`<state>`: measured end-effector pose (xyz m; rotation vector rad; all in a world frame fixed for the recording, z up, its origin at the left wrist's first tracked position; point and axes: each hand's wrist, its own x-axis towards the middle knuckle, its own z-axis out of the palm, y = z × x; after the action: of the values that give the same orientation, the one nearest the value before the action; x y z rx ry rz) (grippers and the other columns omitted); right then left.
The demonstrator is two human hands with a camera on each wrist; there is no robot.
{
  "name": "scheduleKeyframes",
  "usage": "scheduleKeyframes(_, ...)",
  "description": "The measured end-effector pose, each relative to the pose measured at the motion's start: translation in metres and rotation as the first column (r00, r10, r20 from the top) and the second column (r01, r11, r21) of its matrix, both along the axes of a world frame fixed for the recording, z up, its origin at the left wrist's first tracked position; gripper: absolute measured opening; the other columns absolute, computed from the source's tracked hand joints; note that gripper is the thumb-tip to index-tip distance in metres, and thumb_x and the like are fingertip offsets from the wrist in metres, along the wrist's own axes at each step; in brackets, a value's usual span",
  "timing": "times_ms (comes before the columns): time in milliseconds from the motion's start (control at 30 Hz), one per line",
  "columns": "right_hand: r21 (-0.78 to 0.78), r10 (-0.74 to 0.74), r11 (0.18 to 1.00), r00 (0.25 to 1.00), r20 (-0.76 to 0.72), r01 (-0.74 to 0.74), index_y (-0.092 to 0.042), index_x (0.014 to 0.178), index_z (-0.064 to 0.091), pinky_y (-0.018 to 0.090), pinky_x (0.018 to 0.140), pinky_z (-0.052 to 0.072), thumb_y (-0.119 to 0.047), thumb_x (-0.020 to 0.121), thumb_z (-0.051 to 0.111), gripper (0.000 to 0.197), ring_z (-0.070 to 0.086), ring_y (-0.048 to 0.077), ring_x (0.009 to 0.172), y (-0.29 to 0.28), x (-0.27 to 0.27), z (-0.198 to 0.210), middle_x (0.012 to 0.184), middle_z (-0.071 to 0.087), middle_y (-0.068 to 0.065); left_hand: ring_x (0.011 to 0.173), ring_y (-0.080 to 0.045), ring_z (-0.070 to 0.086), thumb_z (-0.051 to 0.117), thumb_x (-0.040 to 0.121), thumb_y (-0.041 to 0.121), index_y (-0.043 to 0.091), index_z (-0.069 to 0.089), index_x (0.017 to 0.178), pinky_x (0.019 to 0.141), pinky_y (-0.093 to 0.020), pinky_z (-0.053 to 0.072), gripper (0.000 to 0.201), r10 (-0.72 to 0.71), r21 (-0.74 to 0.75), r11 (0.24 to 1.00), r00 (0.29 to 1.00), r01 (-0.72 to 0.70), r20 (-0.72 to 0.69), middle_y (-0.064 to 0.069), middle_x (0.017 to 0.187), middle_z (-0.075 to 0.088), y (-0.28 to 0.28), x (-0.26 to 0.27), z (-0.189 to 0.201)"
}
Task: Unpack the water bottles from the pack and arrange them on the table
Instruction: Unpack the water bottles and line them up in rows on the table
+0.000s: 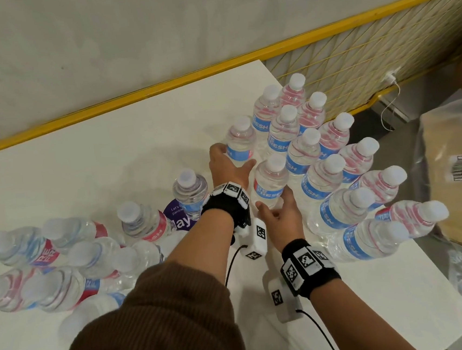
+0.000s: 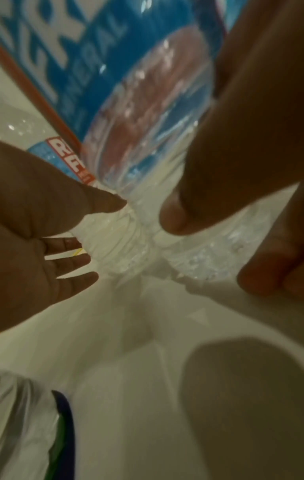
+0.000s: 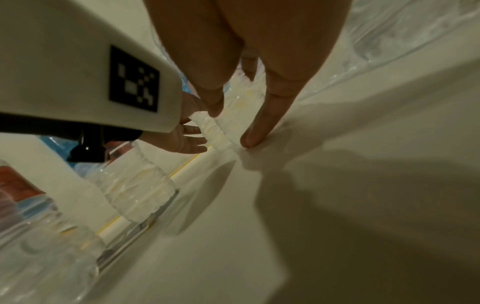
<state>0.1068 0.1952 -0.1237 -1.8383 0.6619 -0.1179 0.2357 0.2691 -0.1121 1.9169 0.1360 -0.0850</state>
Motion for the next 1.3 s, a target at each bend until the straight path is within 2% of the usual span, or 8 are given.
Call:
scheduleKeyframes(100,-0.008,0.009,1.000,1.000,-0.025,-0.009,-0.027,0.138,0.033,0.027,0.076,0.050,-0.026,0.085,0.065,0.062,0.064,0.009,0.073,-0.003,0.004,0.006,0.101,0.061,-0.012,0.097,-0.025,0.058,0.074,0.075,0.010,0.010,0.030,0.123,0.087,-0.034,0.049,0.066,-0.068,-0.010,0.998,0.995,0.067,-0.075,-0.013,0.117,0.056,-0.001,0.009,0.005)
scheduleKeyframes(233,-0.002,0.004,1.000,0.999,-0.048,-0.004,-0.027,0.140,0.033,0.025,0.077,0.045,-0.024,0.086,0.065,0.063,0.062,0.005,0.073,-0.005,0.007,0.010,0.086,0.046,-0.031,0.114,-0.029,0.055,0.073,0.077,0.011,0.012,0.032,0.134,0.087,-0.030,0.041,0.069,-0.202,0.135,0.966,0.968,0.221,-0.146,-0.012,0.128,0.054,0.004,0.025,0.006)
scheduleKeyframes(333,0.025,-0.008,1.000,0.999,-0.040,0.009,-0.029,0.142,0.031,0.026,0.079,0.046,-0.020,0.086,0.063,0.065,0.063,0.008,0.077,-0.003,0.008,0.009,0.085,0.046,-0.032,0.113,-0.029,0.056,0.076,0.074,0.014,0.009,0.042,0.125,0.085,-0.028,0.040,0.062,-0.225,0.238,0.937,0.962,0.257,-0.155,-0.011,0.125,0.057,0.007,0.037,0.001)
scheduleKeyframes(600,0.039,-0.069,0.997,0.997,-0.026,0.070,-0.030,0.141,0.032,0.022,0.076,0.043,-0.023,0.086,0.064,0.064,0.060,0.002,0.073,0.000,0.015,0.012,0.088,0.048,-0.025,0.114,-0.028,0.055,0.073,0.073,0.016,0.011,0.047,0.127,0.100,-0.042,0.045,0.060,-0.164,0.238,0.952,0.977,0.192,-0.134,-0.009,0.124,0.056,0.001,0.046,-0.017)
scheduleKeyframes(833,0.033,-0.078,0.996,0.996,-0.032,0.079,-0.026,0.143,0.032,0.021,0.077,0.040,-0.020,0.089,0.060,0.061,0.055,-0.004,0.070,0.001,0.017,0.015,0.076,0.045,-0.025,0.116,-0.027,0.054,0.070,0.077,0.019,0.014,0.050,0.128,0.100,-0.040,0.044,0.056,-0.181,0.268,0.941,0.977,0.206,-0.113,-0.008,0.126,0.058,0.002,0.044,-0.018)
scheduleKeyframes(1000,0.071,-0.103,0.992,0.994,-0.041,0.105,-0.028,0.143,0.032,0.020,0.079,0.039,-0.022,0.090,0.060,0.060,0.051,-0.008,0.069,0.002,0.022,0.019,0.094,0.048,-0.019,0.110,-0.028,0.059,0.066,0.079,0.026,0.015,0.055,0.120,0.096,-0.038,0.048,0.044,-0.214,0.293,0.922,0.964,0.253,-0.161,-0.008,0.118,0.062,0.002,0.044,-0.012)
scheduleKeyframes(1200,0.101,-0.142,0.985,0.990,-0.024,0.143,-0.028,0.141,0.034,0.023,0.087,0.042,-0.021,0.088,0.064,0.062,0.056,0.001,0.079,0.004,0.029,0.018,0.118,0.049,-0.009,0.108,-0.027,0.059,0.065,0.078,0.029,0.022,0.054,0.122,0.095,-0.039,0.048,0.046,-0.237,0.297,0.912,0.955,0.282,-0.180,-0.005,0.117,0.062,0.002,0.041,-0.007)
scheduleKeyframes(1300,0.110,-0.160,0.981,0.987,-0.006,0.160,-0.027,0.139,0.036,0.025,0.090,0.044,-0.020,0.086,0.066,0.062,0.060,0.016,0.101,0.005,0.032,0.015,0.129,0.053,-0.002,0.107,-0.027,0.059,0.064,0.080,0.026,0.020,0.055,0.119,0.094,-0.036,0.048,0.040,-0.231,0.264,0.927,0.960,0.266,-0.155,-0.006,0.115,0.063,0.003,0.037,-0.004)
